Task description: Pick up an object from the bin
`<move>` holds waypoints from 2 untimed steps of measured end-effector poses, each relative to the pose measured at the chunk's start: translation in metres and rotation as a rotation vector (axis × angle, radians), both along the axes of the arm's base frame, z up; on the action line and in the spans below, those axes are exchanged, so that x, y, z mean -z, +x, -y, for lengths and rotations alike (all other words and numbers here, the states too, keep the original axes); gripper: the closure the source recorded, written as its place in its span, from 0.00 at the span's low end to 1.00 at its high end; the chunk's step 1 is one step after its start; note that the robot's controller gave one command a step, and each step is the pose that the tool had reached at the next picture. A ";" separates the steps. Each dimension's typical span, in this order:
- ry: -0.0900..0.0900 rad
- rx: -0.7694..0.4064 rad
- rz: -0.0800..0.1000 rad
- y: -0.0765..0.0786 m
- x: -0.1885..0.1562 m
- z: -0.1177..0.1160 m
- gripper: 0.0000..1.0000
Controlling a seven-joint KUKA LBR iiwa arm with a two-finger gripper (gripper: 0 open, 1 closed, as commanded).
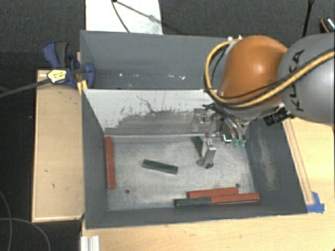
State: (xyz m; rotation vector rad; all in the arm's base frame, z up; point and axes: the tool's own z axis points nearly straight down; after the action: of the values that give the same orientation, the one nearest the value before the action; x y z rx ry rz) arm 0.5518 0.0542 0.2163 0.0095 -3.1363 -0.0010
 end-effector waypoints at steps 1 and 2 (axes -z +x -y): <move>0.001 -0.168 0.000 -0.008 0.150 -0.043 0.00; 0.001 -0.162 0.007 -0.006 0.146 -0.042 1.00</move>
Offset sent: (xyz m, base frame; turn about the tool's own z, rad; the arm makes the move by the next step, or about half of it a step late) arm -0.0067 0.0421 -0.1463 -0.1682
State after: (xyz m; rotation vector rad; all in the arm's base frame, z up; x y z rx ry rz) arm 0.5457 0.0965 0.0706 0.2639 -3.1324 -0.0021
